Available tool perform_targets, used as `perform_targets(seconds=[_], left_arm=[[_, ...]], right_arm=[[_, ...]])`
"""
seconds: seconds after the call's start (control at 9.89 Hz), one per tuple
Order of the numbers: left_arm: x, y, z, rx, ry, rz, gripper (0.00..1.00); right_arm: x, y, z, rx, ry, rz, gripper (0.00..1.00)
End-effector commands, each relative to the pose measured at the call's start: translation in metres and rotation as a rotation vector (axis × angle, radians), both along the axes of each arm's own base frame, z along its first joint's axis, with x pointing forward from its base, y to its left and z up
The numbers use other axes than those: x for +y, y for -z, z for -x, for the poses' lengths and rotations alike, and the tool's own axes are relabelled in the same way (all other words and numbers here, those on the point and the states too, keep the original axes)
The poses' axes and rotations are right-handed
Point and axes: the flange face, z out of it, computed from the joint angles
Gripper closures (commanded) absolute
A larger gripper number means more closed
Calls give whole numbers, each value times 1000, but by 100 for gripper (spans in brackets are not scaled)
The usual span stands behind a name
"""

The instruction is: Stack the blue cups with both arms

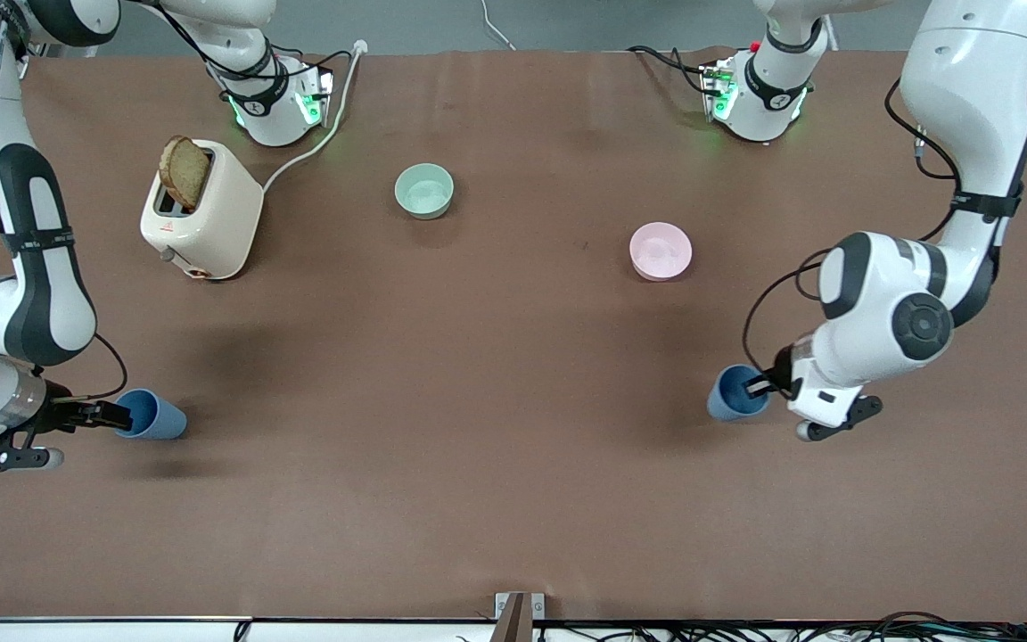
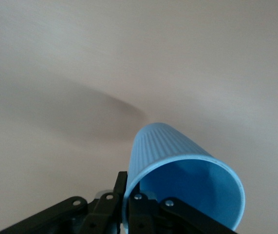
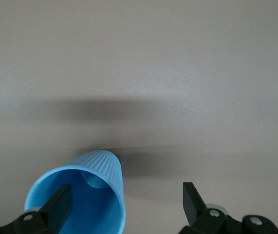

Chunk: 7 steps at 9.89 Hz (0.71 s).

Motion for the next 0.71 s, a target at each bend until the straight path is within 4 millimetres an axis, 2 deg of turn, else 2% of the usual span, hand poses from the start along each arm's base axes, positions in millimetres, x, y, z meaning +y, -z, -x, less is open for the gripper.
perform_targets(seconds=[0.0, 0.1, 0.2, 0.3, 0.4, 0.61], left_arm=[[-114, 22, 11, 39, -86, 28, 100], [-164, 36, 22, 55, -108, 40, 100], [-202, 44, 31, 61, -131, 49, 100], [-231, 53, 45, 56, -139, 25, 100], [-257, 66, 62, 50, -132, 14, 100], [-289, 82, 88, 52, -100, 3, 100]], right_arm=[[6, 22, 14, -10, -30, 10, 2], [9, 32, 19, -18, -34, 11, 12], [10, 31, 18, -17, -41, 12, 48], [11, 28, 16, -22, -36, 11, 85], [11, 26, 16, -26, -24, 1, 98], [16, 12, 10, -17, -21, -19, 99]])
